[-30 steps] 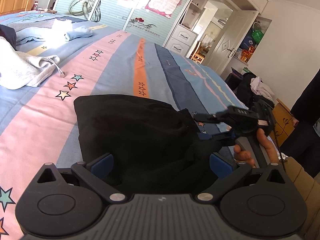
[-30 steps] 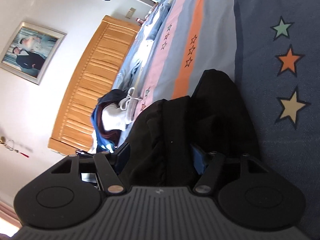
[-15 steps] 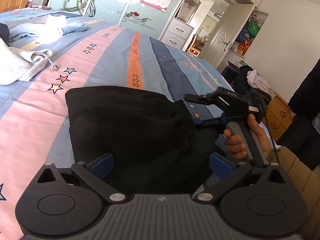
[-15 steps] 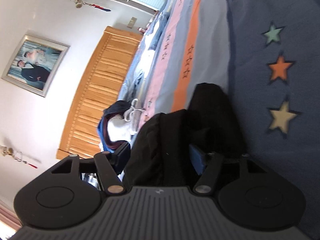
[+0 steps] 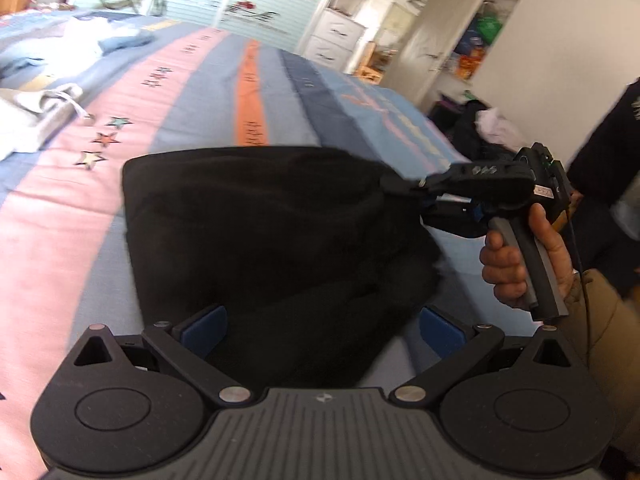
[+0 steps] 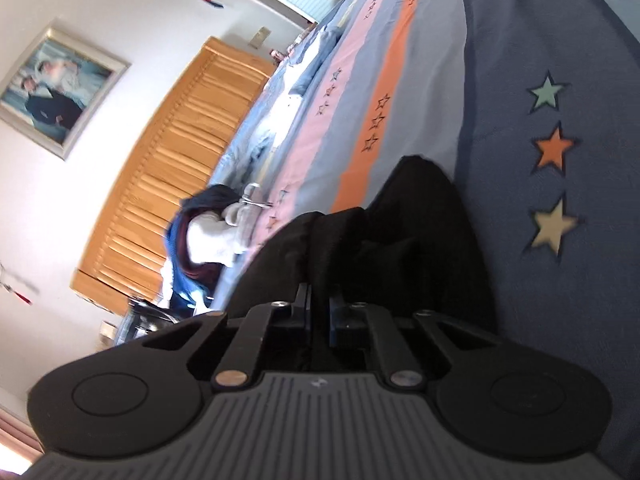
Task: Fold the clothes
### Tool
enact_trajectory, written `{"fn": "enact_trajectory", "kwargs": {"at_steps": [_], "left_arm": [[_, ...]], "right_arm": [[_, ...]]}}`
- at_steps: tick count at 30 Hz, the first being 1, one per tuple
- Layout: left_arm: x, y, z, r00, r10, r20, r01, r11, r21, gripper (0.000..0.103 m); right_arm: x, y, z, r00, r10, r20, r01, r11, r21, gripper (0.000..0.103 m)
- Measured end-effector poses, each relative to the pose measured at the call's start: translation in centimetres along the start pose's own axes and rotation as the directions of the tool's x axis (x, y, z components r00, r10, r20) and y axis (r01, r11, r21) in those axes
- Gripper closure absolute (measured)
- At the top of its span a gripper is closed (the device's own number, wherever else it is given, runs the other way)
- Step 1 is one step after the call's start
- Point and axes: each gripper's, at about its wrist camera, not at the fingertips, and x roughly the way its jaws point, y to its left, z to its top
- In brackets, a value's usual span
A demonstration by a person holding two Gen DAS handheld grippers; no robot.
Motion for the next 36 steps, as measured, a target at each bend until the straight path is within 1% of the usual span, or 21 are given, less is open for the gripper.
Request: {"fn": "enact_trajectory", "kwargs": {"at_steps": [2, 3, 6, 8, 14, 16, 17, 19, 20, 22, 24, 25, 26, 27, 28, 29, 30, 32, 33, 34, 36], "left_arm": [[-0.6, 0.1, 0.1, 0.998, -0.067, -0.002, 0.067, 0.998, 0.002, 0.001], [-1.0, 0.3, 0.2, 0.995, -0.104, -0.001, 0.104, 0.995, 0.005, 0.001], [-1.0, 0.8, 0.5, 0.993, -0.120, 0.017, 0.120, 0.993, -0.016, 0.001], [-0.7, 1.1, 0.6, 0.995, -0.097, 0.029, 0.097, 0.995, -0.029, 0.001], [1.3, 2.3, 0.9, 0.999, -0.037, 0.000, 0.037, 0.997, -0.072, 0.001], [2.0, 2.7, 1.0, 1.000, -0.018, -0.010, 0.017, 0.996, -0.086, 0.001], [2.1, 2.7, 0.7, 0.999, -0.029, -0.012, 0.028, 0.997, -0.069, 0.001], [2.2, 2.1, 0.1, 0.999, -0.029, -0.021, 0.028, 0.999, -0.021, 0.001], [2.3, 1.8, -0.1, 0.999, -0.025, -0.031, 0.025, 1.000, -0.002, 0.001], [2.5, 1.2, -0.3, 0.999, -0.017, -0.051, 0.019, 0.999, 0.037, 0.001], [2.8, 0.6, -0.7, 0.997, 0.000, -0.076, 0.005, 0.997, 0.072, 0.001], [2.9, 0.3, -0.8, 0.996, 0.009, -0.088, -0.001, 0.996, 0.089, 0.001], [2.8, 0.2, -1.2, 0.994, -0.013, -0.105, 0.021, 0.997, 0.075, 0.001], [2.8, 0.1, -1.5, 0.992, -0.036, -0.122, 0.043, 0.997, 0.059, 0.001], [2.9, 0.1, -2.1, 0.985, -0.080, -0.153, 0.087, 0.995, 0.039, 0.001], [2.8, -0.1, -2.7, 0.980, -0.108, -0.168, 0.117, 0.992, 0.045, 0.001], [2.6, -0.3, -3.1, 0.981, -0.106, -0.164, 0.119, 0.990, 0.072, 0.001], [1.8, -0.3, -3.2, 0.983, -0.112, -0.148, 0.122, 0.990, 0.067, 0.001], [1.4, -0.4, -3.2, 0.984, -0.114, -0.139, 0.124, 0.990, 0.064, 0.001], [0.7, -0.2, -3.0, 0.983, -0.133, -0.124, 0.140, 0.989, 0.045, 0.001], [-0.8, 0.0, -2.8, 0.985, -0.149, -0.081, 0.152, 0.988, 0.030, 0.001]], "right_arm": [[-1.8, 1.5, -0.8, 0.998, 0.061, 0.027, -0.061, 0.998, 0.008, 0.095], [-2.6, 2.1, -1.1, 0.998, 0.056, 0.032, -0.055, 0.998, -0.014, 0.096], [-2.5, 0.3, -0.9, 0.998, -0.064, 0.013, 0.063, 0.998, 0.012, 0.095], [-1.4, -1.9, -0.7, 0.991, -0.136, 0.002, 0.135, 0.989, 0.057, 0.093], [-1.2, -3.5, -0.9, 0.990, -0.133, 0.043, 0.128, 0.987, 0.096, 0.091], [-2.4, -2.9, -1.3, 0.981, -0.181, 0.071, 0.174, 0.980, 0.100, 0.089], [-3.1, -2.5, -1.5, 0.972, -0.219, 0.087, 0.211, 0.972, 0.100, 0.084], [-4.4, -0.5, -2.3, 0.938, -0.318, 0.135, 0.311, 0.948, 0.069, 0.083], [-4.8, 0.9, -2.8, 0.938, -0.307, 0.160, 0.304, 0.952, 0.039, 0.083], [-5.0, 3.6, -4.0, 0.963, -0.198, 0.184, 0.205, 0.979, -0.022, 0.084], [-3.9, 5.6, -5.3, 0.984, -0.078, 0.158, 0.086, 0.995, -0.048, 0.083], [-2.8, 5.7, -6.0, 0.990, -0.079, 0.117, 0.084, 0.996, -0.040, 0.081], [-1.5, 5.2, -6.8, 0.987, -0.150, 0.058, 0.152, 0.988, -0.027, 0.081], [-0.2, 4.2, -7.8, 0.967, -0.254, -0.008, 0.254, 0.967, -0.019, 0.090], [0.3, 3.0, -8.9, 0.952, -0.303, -0.048, 0.303, 0.953, 0.000, 0.103], [-0.3, 1.9, -10.1, 0.958, -0.282, -0.047, 0.285, 0.957, 0.047, 0.103], [-1.1, 1.6, -10.6, 0.959, -0.280, -0.038, 0.282, 0.957, 0.073, 0.103], [-2.0, 2.2, -11.0, 0.942, -0.334, -0.033, 0.335, 0.939, 0.071, 0.103], [-2.5, 2.4, -11.2, 0.932, -0.361, -0.030, 0.362, 0.930, 0.071, 0.093], [-2.8, 3.3, -11.1, 0.932, -0.361, -0.020, 0.362, 0.931, 0.054, 0.093], [-2.6, 5.7, -10.3, 0.949, -0.315, 0.015, 0.315, 0.949, 0.003, 0.093]]}}
